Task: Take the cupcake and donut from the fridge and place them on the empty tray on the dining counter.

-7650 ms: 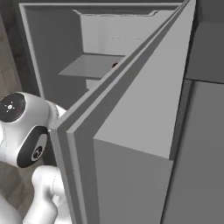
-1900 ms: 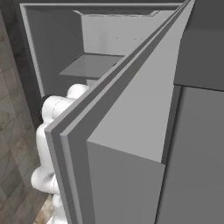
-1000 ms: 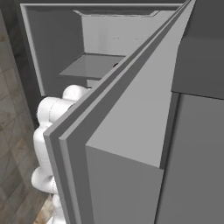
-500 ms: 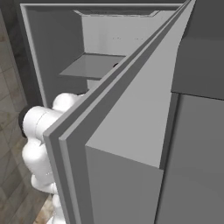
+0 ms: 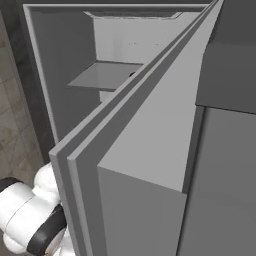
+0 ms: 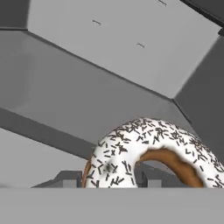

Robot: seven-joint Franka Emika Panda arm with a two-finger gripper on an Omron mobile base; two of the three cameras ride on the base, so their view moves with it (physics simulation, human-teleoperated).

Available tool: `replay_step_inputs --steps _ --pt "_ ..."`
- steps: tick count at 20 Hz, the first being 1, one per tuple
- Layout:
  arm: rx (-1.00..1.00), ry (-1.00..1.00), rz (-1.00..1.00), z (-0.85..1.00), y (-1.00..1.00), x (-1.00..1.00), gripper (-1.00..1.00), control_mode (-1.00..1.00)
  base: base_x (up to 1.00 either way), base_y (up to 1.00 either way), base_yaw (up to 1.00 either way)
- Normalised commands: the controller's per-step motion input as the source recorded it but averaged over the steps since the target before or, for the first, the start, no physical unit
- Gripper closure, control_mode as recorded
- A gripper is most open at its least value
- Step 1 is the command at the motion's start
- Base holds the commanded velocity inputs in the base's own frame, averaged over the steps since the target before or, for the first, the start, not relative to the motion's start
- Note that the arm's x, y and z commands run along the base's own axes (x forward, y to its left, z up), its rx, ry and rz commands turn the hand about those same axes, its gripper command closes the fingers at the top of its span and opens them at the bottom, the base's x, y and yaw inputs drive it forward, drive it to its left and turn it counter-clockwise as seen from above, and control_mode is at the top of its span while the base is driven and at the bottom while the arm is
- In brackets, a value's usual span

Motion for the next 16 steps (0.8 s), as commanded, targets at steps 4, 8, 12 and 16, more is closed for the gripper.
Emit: replay_step_inputs --steps 4,8,12,16 --pt "-0.22 0.25 0.04 1.00 0.24 -0.45 1.00 -1.00 0.00 0.00 0.00" --pt "-0.23 0.35 0.05 1.00 0.19 -0.29 1.00 -1.00 0.00 0.00 0.00" --pt "-0.23 0.50 0.13 1.00 0.21 -0.53 1.00 -1.00 0.00 0.00 0.00" --pt "-0.06 0.30 0.14 0.71 0.01 -0.79 1.00 -1.00 0.00 0.00 0.00"
